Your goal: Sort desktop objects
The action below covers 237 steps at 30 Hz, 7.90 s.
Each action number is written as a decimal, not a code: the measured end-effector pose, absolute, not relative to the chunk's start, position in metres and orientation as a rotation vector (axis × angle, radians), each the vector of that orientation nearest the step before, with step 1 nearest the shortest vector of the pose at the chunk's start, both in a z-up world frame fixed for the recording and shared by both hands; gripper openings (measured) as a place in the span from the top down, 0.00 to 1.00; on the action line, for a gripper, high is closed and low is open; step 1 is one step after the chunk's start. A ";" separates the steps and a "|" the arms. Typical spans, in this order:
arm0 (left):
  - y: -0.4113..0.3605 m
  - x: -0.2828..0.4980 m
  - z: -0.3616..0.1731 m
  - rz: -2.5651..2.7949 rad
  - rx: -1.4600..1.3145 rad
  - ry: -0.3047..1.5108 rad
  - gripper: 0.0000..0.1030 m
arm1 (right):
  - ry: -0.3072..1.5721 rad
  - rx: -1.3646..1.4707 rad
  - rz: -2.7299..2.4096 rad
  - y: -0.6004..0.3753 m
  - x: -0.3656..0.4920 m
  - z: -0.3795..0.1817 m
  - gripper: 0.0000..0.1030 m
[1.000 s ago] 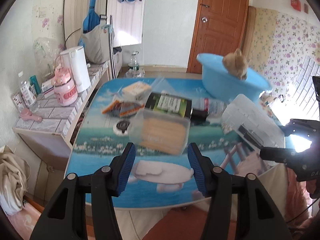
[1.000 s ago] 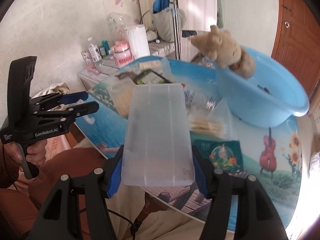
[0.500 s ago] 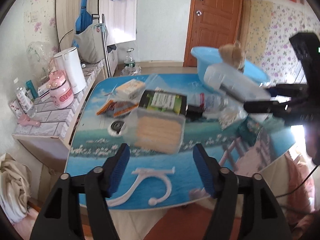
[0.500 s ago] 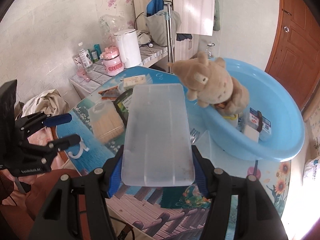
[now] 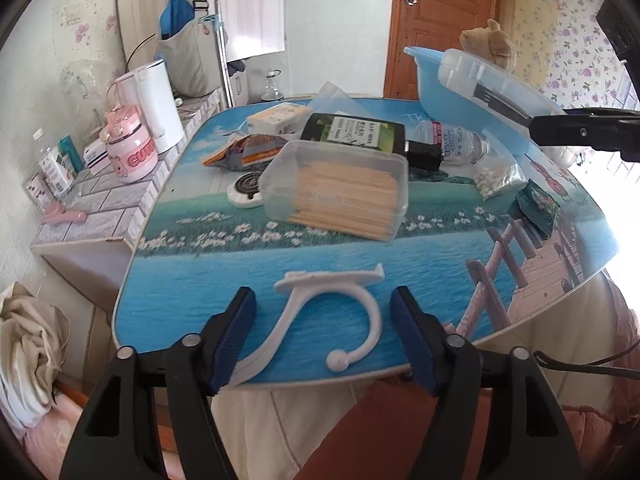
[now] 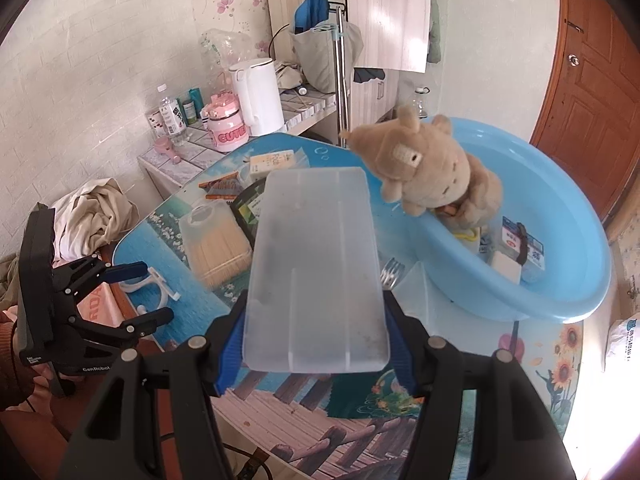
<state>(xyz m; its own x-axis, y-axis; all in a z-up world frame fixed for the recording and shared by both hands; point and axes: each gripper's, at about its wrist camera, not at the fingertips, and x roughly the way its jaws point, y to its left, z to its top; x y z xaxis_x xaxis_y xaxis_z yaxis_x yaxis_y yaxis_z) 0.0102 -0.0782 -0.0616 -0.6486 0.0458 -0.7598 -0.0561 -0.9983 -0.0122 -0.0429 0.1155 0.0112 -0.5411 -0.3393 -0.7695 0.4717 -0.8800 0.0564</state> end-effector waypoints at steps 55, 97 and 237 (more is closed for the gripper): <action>0.086 -0.227 0.051 2.684 -0.867 0.085 0.36 | -0.035 1.082 -2.773 0.282 -0.163 0.028 0.40; -0.063 -0.063 -0.034 2.839 -1.244 0.125 0.09 | -0.034 1.276 -2.580 0.190 -0.024 -0.051 0.38; -0.028 -0.039 -0.053 2.821 -1.210 0.050 0.09 | 0.040 1.199 -2.805 0.219 -0.036 -0.076 0.00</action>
<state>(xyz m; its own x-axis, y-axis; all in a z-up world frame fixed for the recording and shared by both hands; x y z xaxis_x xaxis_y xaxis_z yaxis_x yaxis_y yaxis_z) -0.0391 -0.0277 -0.0526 -0.6870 0.0531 -0.7247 -0.0788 -0.9969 0.0016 -0.0358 0.2189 -0.0758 -0.6879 -0.0730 -0.7221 0.0934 -0.9956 0.0116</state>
